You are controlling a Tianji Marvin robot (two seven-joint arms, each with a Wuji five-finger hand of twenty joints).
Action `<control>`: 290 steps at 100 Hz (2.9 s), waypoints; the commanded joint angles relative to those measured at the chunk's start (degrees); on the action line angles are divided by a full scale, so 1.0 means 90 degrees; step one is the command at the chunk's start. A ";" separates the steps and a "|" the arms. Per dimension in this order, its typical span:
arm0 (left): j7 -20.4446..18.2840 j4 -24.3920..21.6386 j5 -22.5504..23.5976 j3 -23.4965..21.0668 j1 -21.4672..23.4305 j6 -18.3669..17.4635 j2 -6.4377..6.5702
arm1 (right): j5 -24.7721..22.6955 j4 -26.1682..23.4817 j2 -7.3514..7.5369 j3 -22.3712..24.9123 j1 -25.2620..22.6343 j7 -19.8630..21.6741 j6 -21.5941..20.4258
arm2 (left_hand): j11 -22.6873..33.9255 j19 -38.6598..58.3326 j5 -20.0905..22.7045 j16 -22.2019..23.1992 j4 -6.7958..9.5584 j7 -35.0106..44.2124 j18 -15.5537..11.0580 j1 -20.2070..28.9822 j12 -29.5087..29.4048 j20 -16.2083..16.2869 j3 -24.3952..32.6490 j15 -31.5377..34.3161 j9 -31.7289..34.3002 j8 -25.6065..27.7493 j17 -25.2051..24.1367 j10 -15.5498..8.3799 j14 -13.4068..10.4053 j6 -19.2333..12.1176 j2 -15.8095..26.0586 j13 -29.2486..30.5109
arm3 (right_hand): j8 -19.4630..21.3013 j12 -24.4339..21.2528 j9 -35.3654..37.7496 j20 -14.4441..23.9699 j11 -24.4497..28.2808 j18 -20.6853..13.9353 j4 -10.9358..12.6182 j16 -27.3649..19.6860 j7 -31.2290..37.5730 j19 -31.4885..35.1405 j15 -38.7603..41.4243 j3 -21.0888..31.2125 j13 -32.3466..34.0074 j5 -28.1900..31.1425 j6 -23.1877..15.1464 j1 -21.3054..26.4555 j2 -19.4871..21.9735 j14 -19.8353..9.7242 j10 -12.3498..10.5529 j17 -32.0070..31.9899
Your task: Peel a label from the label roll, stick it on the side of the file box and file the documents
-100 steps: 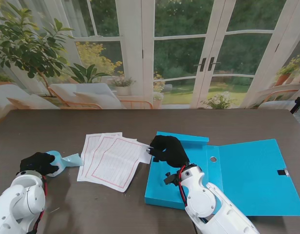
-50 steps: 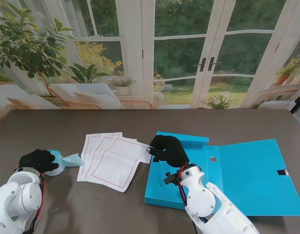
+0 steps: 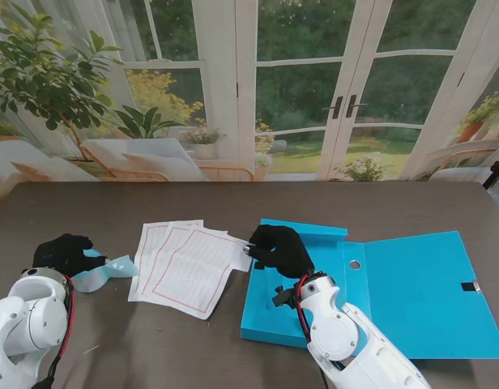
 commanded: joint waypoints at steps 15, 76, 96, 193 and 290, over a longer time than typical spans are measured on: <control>0.0331 -0.0302 -0.0589 0.0047 0.0012 -0.0368 -0.0098 | -0.0053 0.0008 -0.0050 -0.0016 0.0031 -0.0019 0.0009 | 0.0380 0.0116 0.0387 -0.0036 0.0117 0.0002 0.0190 -0.0189 0.0396 0.0109 0.1037 0.0006 0.0977 -0.0007 0.0139 -0.0332 0.0362 0.0049 0.0145 0.0354 | 0.0248 -0.0062 -0.0069 -0.0089 0.0090 -0.0021 0.0070 0.0028 0.0584 0.0190 0.0067 0.0073 0.0229 0.0145 -0.0555 0.0486 0.0451 -0.0003 0.0037 -0.0863; 0.0305 -0.0493 -0.4389 0.0809 -0.0189 -0.1400 -0.0377 | -0.0404 0.0051 -0.0172 -0.0087 0.0481 -0.0509 0.0515 | -0.0153 -0.0438 0.0754 -0.0163 0.0146 -0.0243 0.0772 0.0011 0.0243 0.0102 0.1194 -0.0783 0.1189 -0.0204 -0.0669 0.0239 0.1085 0.0032 0.0519 -0.0343 | 0.0231 -0.0067 -0.0048 -0.0092 0.0113 -0.0003 0.0090 0.0021 0.0587 0.0213 0.0068 0.0151 0.0255 0.0168 -0.0581 0.0451 0.0374 -0.0020 0.0015 -0.0826; 0.0251 -0.0322 -0.4680 0.1201 -0.0422 -0.1585 -0.0389 | -0.0385 0.0131 -0.0220 -0.0175 0.0614 -0.0584 0.0596 | -0.0206 -0.0619 0.0646 -0.0228 0.0159 -0.0309 0.0703 0.0017 0.0239 0.0124 0.1081 -0.1015 0.0986 -0.0244 -0.0971 0.0273 0.1065 -0.0029 0.0511 -0.0613 | 0.0230 -0.0069 -0.0043 -0.0096 0.0113 0.0003 0.0140 0.0019 0.0591 0.0217 0.0066 0.0170 0.0254 0.0173 -0.0572 0.0463 0.0337 -0.0013 0.0019 -0.0822; 0.0084 -0.0281 -0.5329 0.1973 -0.0725 -0.1806 -0.0411 | -0.0482 -0.0094 -0.0185 -0.0344 0.0662 -0.0405 0.1075 | -0.0224 -0.0771 0.0315 -0.0156 0.0160 -0.0563 0.0641 -0.0355 0.0277 0.0264 0.0485 -0.1098 0.0771 -0.0487 -0.1246 0.0428 0.1154 -0.0052 0.0638 -0.0853 | 0.0215 -0.0025 0.0005 -0.0119 0.0029 0.0016 0.0833 0.0014 0.0592 0.0238 0.0072 0.0321 0.0266 0.0182 -0.0576 0.0553 -0.0070 0.0002 0.0038 -0.0822; 0.0033 -0.0180 -0.5492 0.2387 -0.0959 -0.1997 -0.0421 | -0.0139 0.0012 -0.0283 -0.0509 0.0685 -0.0407 0.1099 | -0.0008 -0.0683 0.0648 -0.0010 0.0015 -0.0090 0.0467 0.0934 0.0900 0.0456 0.1337 -0.0753 0.0874 -0.0217 -0.1168 0.0261 0.0949 -0.0594 0.0271 -0.0754 | 0.0212 0.0029 0.0032 -0.0130 -0.0034 0.0020 0.1069 0.0015 0.0593 0.0241 0.0082 0.0463 0.0265 0.0188 -0.0548 0.0541 -0.0243 0.0005 0.0038 -0.0840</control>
